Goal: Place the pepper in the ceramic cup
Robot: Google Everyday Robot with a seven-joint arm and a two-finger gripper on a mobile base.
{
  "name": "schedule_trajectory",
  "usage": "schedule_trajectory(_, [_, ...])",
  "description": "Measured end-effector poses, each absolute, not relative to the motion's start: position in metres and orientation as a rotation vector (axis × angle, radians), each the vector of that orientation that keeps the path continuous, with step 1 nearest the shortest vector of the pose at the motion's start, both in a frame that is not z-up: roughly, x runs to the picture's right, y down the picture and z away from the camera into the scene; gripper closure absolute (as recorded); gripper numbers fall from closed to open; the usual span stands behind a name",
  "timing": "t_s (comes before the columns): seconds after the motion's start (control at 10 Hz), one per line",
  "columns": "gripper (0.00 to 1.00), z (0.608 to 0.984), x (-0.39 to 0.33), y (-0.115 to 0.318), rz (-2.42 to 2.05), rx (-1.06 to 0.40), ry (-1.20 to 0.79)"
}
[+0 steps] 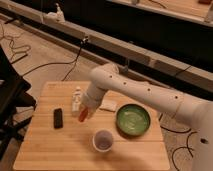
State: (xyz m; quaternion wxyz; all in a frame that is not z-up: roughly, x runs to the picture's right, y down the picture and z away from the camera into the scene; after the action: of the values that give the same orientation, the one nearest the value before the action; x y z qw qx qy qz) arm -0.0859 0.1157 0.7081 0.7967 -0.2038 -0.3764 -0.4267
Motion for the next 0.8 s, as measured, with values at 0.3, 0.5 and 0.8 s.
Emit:
schedule_trajectory(0.3, [1.00,0.680,-0.065,0.115,-0.890,-0.398,-0.788])
schedule_trajectory(0.5, [1.00,0.663,-0.050,0.124,-0.866,-0.395,-0.783])
schedule_trajectory(0.8, [1.00,0.658,-0.049,0.128,-0.868,-0.393,-0.798])
